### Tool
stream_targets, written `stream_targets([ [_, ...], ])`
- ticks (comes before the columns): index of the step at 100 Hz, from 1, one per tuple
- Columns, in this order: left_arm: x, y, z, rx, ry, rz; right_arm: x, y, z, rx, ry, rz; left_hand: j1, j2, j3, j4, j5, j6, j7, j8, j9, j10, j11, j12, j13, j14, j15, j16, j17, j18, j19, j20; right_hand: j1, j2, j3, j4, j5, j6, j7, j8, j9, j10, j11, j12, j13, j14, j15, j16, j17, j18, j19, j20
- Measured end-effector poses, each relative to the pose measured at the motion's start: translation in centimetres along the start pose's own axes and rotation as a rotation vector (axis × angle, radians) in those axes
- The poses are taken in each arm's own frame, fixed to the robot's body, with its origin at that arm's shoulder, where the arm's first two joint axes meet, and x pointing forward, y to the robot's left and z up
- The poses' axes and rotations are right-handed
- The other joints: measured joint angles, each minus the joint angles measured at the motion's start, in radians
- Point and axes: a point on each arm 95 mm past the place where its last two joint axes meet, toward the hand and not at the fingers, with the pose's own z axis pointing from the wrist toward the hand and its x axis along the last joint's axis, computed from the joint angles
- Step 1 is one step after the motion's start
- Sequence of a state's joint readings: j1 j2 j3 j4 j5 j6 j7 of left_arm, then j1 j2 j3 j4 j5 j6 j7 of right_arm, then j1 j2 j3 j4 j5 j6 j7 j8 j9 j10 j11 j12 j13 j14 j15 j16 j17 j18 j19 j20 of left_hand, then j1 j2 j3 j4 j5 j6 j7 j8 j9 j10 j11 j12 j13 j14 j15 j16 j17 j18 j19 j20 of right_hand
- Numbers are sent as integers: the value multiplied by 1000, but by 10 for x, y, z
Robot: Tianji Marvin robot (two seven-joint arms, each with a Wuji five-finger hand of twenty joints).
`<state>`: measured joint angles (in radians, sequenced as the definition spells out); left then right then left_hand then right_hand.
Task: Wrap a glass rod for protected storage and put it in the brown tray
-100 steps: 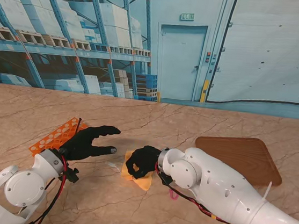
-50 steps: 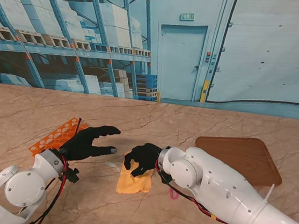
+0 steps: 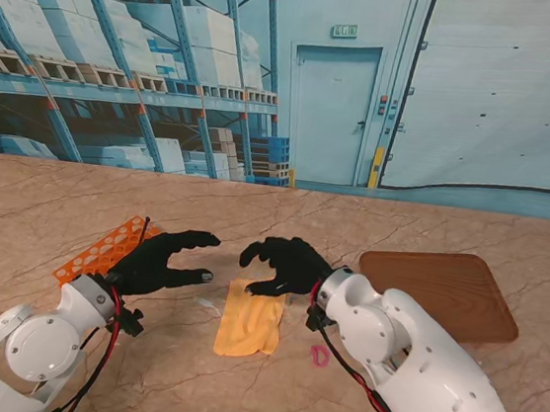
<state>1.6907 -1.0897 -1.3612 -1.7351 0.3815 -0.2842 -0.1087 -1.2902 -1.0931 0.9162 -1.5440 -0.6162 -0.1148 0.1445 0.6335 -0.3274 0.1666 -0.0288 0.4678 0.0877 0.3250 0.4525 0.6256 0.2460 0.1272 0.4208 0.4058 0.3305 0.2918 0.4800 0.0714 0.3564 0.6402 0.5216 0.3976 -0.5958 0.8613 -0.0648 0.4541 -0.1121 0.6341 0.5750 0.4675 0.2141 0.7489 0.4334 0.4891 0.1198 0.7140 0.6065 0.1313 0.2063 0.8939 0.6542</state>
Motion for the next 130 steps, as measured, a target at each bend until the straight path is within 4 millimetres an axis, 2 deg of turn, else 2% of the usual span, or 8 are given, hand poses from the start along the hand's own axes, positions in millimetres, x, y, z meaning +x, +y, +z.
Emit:
stream_targets([
  [25,1,-2,-4,17,12,15,-17,9,-34,-221,-31,160,0,0,0,0,0,0,0,0,0,0,0,0,0,0,1,0,0,0,0,0,0,0,-120,10,-74,0,-22,-15,0,-27,-103,-47,2,1,-200,-81,27,14,-136,-14],
  [37,2,-2,-5,20,17,16,-21,8,-49,-271,-12,334,0,0,0,0,0,0,0,0,0,0,0,0,0,0,1,0,0,0,0,0,-16,0,-158,11,-90,0,-22,-16,0,-33,-126,-50,2,1,-235,-93,34,12,-169,-14],
  [52,3,-1,-6,19,20,18,-24,6,-62,-287,10,352,0,0,0,0,0,0,0,0,0,0,0,0,0,0,1,0,0,0,0,0,-23,-1,-175,11,-101,0,-31,-24,0,-35,-140,-51,2,1,-246,-95,45,7,-197,-14],
  [84,5,-1,-7,19,38,25,-19,-2,-77,-285,41,374,0,0,0,0,0,0,0,0,0,0,0,0,0,0,2,0,0,0,0,0,-24,-4,-194,11,-114,0,-35,-24,0,-36,-150,-51,31,0,-235,-73,72,6,-224,9],
  [103,6,-4,-10,66,56,38,-16,-6,-81,-269,56,369,0,0,0,0,0,0,0,0,0,0,0,0,0,0,-1,0,0,0,0,0,-51,-4,-195,11,-114,0,-35,-24,0,-37,-151,-51,31,-1,-235,-73,72,4,-226,21],
  [126,10,-20,-14,184,123,96,-18,-7,-81,-248,48,341,1,-1,3,0,30,1,0,1,19,0,2,2,3,0,7,0,16,2,72,10,-51,-4,-195,11,-113,0,-35,-24,0,-37,-151,-51,31,-1,-235,-70,72,4,-237,33],
  [130,9,-25,-16,193,129,105,-19,-6,-83,-250,46,324,1,-3,12,0,40,27,1,1,30,0,5,3,19,0,33,12,25,3,117,27,-51,-4,-195,11,-113,0,-35,-24,0,-37,-151,-51,31,-1,-235,-68,73,4,-237,33],
])
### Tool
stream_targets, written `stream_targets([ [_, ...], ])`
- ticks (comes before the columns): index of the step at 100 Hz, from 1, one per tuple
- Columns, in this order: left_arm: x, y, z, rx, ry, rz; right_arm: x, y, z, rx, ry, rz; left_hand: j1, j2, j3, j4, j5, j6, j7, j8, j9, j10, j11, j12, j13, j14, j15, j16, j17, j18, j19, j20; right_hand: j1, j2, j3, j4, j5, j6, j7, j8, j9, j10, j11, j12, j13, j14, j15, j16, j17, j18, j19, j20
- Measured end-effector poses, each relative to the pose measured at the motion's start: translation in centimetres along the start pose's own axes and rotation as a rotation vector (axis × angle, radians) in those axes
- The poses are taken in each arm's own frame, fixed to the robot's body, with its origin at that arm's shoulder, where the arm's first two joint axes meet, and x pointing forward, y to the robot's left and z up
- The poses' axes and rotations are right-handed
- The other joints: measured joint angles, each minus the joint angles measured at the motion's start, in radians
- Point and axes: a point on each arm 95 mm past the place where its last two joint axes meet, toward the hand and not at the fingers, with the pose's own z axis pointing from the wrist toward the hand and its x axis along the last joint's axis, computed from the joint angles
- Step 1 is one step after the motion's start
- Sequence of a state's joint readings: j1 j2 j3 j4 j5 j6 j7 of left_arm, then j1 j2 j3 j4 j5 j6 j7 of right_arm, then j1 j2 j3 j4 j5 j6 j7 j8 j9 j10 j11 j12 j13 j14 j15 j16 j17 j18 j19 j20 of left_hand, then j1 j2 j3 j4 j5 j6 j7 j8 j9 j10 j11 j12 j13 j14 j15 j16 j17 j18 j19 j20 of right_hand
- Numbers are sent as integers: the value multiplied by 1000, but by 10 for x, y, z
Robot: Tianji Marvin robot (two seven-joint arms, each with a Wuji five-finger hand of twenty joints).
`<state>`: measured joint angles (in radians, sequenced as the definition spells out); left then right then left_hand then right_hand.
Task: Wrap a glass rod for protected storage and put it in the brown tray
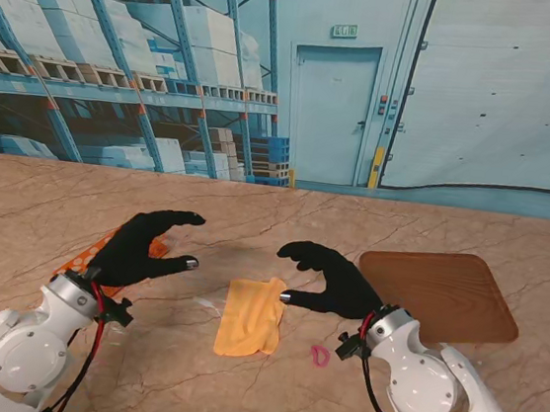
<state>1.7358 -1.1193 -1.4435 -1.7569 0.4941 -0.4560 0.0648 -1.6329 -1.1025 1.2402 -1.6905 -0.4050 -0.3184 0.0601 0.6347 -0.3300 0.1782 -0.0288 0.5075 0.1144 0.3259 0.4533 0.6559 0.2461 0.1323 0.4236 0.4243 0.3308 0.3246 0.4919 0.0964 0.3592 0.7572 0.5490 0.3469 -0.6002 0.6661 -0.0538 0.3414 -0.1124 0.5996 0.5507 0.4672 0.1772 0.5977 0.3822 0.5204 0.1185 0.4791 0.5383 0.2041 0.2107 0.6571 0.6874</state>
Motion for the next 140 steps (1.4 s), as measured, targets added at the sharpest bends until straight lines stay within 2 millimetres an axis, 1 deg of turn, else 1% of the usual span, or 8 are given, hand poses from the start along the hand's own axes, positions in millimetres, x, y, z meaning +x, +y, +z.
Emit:
stream_targets([
  [39,-25,-44,-7,35,29,168,7,4,-3,-30,28,-40,2,-12,129,0,25,19,13,1,19,0,31,35,80,0,246,213,124,-14,417,267,0,0,0,0,0,-1,0,1,0,-2,0,0,1,-2,0,7,0,0,-6,24],
  [67,-59,-48,-22,-1,-50,273,14,-2,-2,-30,15,-55,2,-42,175,0,23,20,14,1,18,0,41,35,104,0,272,238,143,-20,456,290,0,0,0,0,0,-3,0,10,0,-12,0,0,10,-4,2,8,1,0,-6,36],
  [77,-73,-46,-26,5,-71,370,15,-4,-3,-32,9,-88,-18,-67,230,0,22,20,14,-5,4,0,46,33,106,0,284,252,157,-23,479,298,0,0,0,0,0,-3,0,10,0,-12,0,0,10,-4,2,8,8,0,-6,37],
  [108,-96,-41,-30,-37,-141,375,19,-11,-5,-24,-9,-110,-24,-137,376,0,-23,45,12,-41,-58,-6,44,21,115,9,298,271,132,-29,507,322,0,0,0,0,1,-4,0,10,0,-12,0,3,10,-4,2,14,12,0,-6,49],
  [112,-97,-37,-26,-62,-149,436,19,-11,-4,-19,-8,-124,-31,-137,373,0,-33,45,11,-41,-74,-33,45,22,115,-4,298,272,142,-40,507,322,0,0,0,0,1,-5,0,10,1,-12,0,3,10,-4,2,14,12,0,-6,49],
  [121,-103,-33,-21,-19,-150,614,20,-12,-4,-16,-7,-131,-24,-137,373,0,-42,44,11,-41,-75,-35,45,22,115,-8,298,272,154,-47,507,322,0,0,0,0,1,-6,0,10,11,-13,-1,3,21,-6,8,19,13,0,-6,49],
  [134,-114,-37,-22,-1,-203,417,20,-11,-4,-18,-14,-126,-24,-137,374,0,-42,44,11,-41,-76,-36,45,22,115,-8,298,272,146,-48,507,322,0,0,0,0,1,-10,0,10,11,-13,-1,3,21,-6,8,20,13,0,-6,49],
  [140,-115,-36,-22,-17,-202,438,20,-11,-4,-19,-19,-124,-24,-137,374,0,-42,44,11,-41,-76,-36,45,22,115,-8,298,272,146,-48,507,322,0,0,0,0,2,-10,0,10,11,-13,-1,3,21,-6,8,21,13,0,-6,50],
])
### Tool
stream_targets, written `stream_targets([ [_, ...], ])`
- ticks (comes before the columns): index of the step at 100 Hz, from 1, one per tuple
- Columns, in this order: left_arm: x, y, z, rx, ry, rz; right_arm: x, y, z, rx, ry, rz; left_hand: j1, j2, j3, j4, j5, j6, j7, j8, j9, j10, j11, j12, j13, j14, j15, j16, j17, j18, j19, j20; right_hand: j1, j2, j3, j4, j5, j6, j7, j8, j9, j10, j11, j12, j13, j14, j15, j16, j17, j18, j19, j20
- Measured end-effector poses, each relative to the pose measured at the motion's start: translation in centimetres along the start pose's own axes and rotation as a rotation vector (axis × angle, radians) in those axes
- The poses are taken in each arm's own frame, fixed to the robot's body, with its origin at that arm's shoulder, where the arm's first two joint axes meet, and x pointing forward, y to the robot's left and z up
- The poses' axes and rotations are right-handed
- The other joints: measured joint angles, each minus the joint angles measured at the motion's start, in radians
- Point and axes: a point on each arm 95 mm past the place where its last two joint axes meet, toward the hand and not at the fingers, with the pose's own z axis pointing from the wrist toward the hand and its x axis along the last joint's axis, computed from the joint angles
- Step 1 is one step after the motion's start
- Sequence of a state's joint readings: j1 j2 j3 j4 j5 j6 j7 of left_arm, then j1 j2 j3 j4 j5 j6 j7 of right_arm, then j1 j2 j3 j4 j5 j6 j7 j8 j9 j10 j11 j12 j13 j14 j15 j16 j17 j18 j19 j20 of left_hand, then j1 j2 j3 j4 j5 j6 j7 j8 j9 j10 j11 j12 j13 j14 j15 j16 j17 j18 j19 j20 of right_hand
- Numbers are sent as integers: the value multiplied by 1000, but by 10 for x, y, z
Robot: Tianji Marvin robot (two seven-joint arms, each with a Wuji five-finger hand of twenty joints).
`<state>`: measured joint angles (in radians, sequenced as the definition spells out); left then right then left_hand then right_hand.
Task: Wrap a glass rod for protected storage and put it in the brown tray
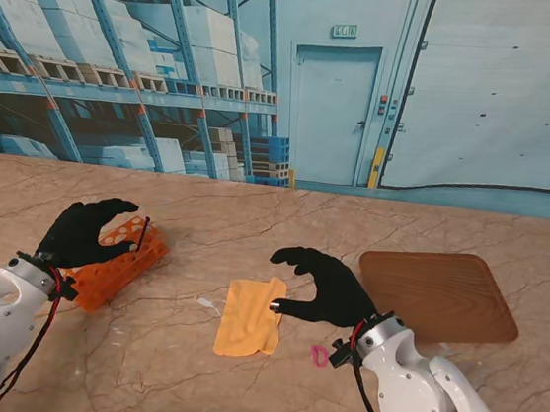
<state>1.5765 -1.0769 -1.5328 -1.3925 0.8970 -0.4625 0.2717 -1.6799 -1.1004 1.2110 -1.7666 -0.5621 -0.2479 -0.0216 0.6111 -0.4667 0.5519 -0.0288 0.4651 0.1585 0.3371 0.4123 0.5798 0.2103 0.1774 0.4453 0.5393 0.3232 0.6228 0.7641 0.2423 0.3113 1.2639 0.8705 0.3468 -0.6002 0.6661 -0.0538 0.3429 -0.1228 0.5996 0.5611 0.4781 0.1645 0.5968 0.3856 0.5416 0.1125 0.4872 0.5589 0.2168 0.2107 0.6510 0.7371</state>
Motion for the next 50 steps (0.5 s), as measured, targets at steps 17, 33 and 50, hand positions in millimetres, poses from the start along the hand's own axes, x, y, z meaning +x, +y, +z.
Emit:
stream_targets([
  [17,-6,8,2,11,-20,36,0,-1,0,6,-3,1,0,0,12,0,0,0,0,0,0,0,12,0,-28,0,-19,-7,-28,0,-24,-14,0,0,0,0,0,0,0,0,6,0,0,0,0,0,0,1,0,0,0,1],
  [33,-9,16,6,-10,-68,45,0,-2,0,10,-6,0,0,0,34,0,0,0,3,0,0,0,27,0,-83,-8,-92,-57,-94,8,-120,-58,0,0,0,0,12,0,2,2,8,0,0,1,0,0,0,3,1,0,0,1],
  [50,-5,22,13,-22,-66,36,0,-2,0,11,-11,0,0,-13,51,0,0,-18,28,0,7,-10,37,1,-121,-22,-129,-94,-154,11,-206,-92,0,0,0,0,24,0,2,2,8,0,0,1,0,0,0,3,1,0,0,1],
])
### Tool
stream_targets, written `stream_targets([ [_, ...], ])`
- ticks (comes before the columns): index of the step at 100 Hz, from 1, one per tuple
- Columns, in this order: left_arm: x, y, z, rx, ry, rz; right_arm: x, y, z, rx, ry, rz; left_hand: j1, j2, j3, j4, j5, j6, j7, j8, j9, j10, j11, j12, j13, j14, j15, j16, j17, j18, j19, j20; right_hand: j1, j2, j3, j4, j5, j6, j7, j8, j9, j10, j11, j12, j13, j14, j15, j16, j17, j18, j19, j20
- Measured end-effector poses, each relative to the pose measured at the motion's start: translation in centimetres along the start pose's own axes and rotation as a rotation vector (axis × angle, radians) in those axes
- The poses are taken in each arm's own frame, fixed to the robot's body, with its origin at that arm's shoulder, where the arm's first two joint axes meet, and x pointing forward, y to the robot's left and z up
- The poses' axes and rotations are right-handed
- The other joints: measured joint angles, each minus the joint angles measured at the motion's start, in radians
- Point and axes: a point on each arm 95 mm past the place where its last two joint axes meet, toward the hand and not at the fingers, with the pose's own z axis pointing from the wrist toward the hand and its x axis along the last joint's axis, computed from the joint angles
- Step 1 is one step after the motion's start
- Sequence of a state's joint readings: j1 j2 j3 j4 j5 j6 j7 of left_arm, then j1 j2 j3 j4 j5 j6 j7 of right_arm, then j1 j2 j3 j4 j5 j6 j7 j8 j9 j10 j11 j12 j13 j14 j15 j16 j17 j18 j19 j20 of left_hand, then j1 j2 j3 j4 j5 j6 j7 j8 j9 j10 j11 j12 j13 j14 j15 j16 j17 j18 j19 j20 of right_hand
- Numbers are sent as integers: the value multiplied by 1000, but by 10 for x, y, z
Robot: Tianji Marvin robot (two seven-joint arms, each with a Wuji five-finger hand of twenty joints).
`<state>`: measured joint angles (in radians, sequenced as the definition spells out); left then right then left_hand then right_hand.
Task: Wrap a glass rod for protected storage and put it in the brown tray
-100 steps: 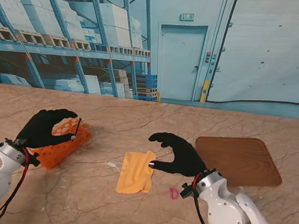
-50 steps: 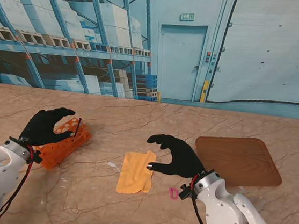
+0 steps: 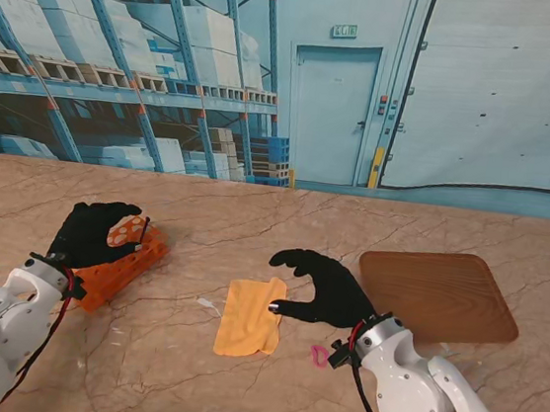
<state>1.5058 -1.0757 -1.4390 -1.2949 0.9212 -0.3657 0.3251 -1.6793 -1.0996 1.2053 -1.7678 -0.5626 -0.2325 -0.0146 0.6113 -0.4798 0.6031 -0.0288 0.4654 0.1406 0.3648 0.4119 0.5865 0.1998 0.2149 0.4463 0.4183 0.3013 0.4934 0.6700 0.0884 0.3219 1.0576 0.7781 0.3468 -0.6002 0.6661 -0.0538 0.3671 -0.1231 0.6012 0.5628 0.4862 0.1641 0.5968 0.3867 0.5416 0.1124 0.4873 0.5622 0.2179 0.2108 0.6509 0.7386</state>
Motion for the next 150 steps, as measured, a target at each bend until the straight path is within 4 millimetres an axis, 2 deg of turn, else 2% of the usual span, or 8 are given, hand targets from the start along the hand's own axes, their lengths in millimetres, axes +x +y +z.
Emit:
stream_targets([
  [20,4,5,10,-22,-2,10,0,0,0,0,-4,2,0,-9,30,0,3,-17,40,7,16,0,54,36,-13,-10,-13,-13,-13,0,-25,-2,0,0,0,0,4,0,0,0,2,0,0,0,0,0,0,0,0,0,0,0],
  [45,6,11,16,-46,-11,69,1,0,0,0,-5,3,5,-9,44,0,30,-29,68,28,28,-13,217,224,-13,-11,-2,-14,-16,0,-33,-2,0,0,0,0,7,0,0,1,2,0,0,1,0,0,0,0,0,0,0,10],
  [67,6,14,16,-47,-26,80,1,0,0,2,-6,6,40,-9,64,0,93,-59,149,64,131,-30,329,344,4,-11,48,0,11,1,15,14,0,0,0,0,8,0,0,1,11,0,0,10,0,0,0,1,1,0,0,10],
  [80,5,16,16,-53,-29,85,1,0,0,3,-7,7,55,-8,68,0,119,-69,179,77,175,-40,380,371,24,-11,64,1,14,0,25,14,0,0,0,0,8,0,0,2,11,0,0,10,0,0,0,1,1,0,0,10],
  [95,5,18,16,-58,-33,90,0,-1,0,2,-10,7,55,-8,68,0,142,-69,192,78,203,-48,415,423,32,-11,69,1,18,0,26,14,0,0,0,0,9,0,0,3,11,0,0,11,0,0,0,1,1,0,0,10],
  [103,5,19,16,-60,-35,91,0,-1,0,1,-11,8,74,-8,68,0,157,-78,203,89,214,-48,425,495,34,-11,73,4,20,0,28,14,0,0,0,0,17,0,0,8,11,0,0,11,0,0,0,1,1,0,0,10],
  [114,5,20,17,-62,-41,94,0,0,0,0,-11,8,105,-8,67,-36,159,-82,217,90,229,-49,435,577,43,-11,80,11,23,0,41,14,0,0,0,0,17,0,0,10,11,0,0,11,0,0,0,1,1,1,0,10],
  [150,4,22,18,-70,-48,100,0,-1,1,1,-13,12,220,-9,19,-36,181,-106,288,100,316,-72,437,670,68,-11,107,11,40,-2,51,14,0,0,0,0,17,0,0,11,11,0,0,11,0,0,0,1,1,1,0,10],
])
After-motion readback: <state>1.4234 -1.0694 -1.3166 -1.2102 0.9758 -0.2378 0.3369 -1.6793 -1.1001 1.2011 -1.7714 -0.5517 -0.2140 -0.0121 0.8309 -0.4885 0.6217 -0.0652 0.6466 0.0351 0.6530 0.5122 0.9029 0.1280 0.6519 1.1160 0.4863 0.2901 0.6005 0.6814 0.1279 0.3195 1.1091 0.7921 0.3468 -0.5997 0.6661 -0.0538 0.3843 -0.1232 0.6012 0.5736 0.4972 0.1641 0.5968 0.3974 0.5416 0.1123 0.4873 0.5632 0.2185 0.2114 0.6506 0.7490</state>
